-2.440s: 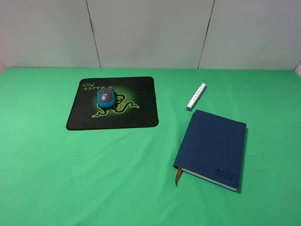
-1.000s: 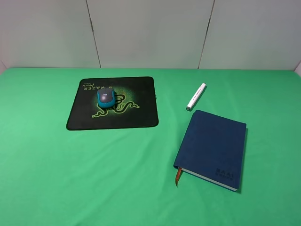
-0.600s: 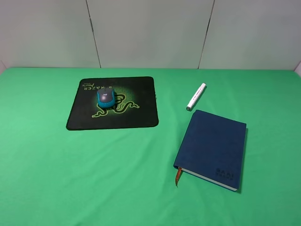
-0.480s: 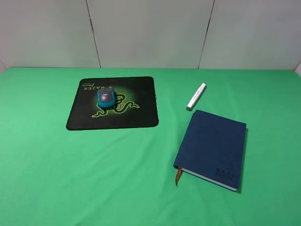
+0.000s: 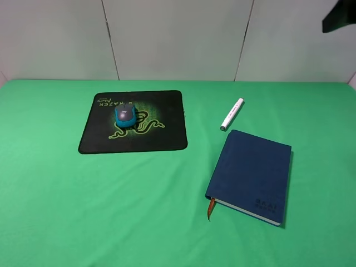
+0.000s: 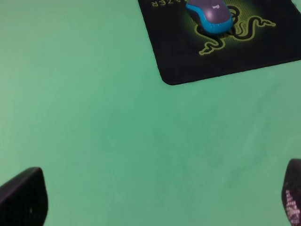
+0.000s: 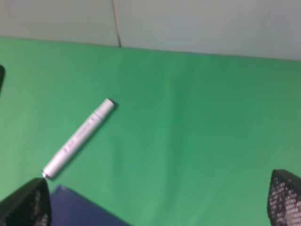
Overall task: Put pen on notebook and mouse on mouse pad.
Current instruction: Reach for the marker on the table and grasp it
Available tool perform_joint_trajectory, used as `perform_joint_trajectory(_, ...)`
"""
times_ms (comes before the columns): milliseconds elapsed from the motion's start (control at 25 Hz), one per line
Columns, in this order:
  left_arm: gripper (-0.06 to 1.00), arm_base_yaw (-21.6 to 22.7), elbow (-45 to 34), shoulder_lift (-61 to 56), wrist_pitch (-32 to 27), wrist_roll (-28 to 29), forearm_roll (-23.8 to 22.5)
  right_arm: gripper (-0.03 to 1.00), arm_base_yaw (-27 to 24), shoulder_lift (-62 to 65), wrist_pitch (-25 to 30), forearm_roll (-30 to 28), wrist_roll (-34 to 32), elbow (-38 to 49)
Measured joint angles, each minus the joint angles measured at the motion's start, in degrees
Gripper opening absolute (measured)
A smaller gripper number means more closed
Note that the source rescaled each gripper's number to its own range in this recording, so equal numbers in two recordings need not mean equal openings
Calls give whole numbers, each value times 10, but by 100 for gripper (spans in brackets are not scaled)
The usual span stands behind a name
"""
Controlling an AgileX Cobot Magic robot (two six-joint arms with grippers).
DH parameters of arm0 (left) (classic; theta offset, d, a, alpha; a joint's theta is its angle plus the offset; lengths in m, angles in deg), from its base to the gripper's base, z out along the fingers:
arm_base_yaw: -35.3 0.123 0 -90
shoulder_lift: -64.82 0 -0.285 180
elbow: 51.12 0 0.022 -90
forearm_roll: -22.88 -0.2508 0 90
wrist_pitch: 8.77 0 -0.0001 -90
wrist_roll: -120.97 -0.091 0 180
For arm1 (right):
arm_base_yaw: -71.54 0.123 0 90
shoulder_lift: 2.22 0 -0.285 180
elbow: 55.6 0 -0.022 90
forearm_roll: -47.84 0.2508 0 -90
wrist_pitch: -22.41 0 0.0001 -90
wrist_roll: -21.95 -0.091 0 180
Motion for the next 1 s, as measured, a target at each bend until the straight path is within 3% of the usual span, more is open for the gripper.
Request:
perform_joint_trajectory(280,100,0,0,0,0,0,0,100,91,-117,1,-38,-8,-72)
perform_joint_trajectory(520,100,0,0,0,0,0,0,100,152,-225,48,-70,-65,-130)
perform_joint_trajectory(1000,100,0,0,0,-1,0,0,100,162,-399,93,-83,-133,-254)
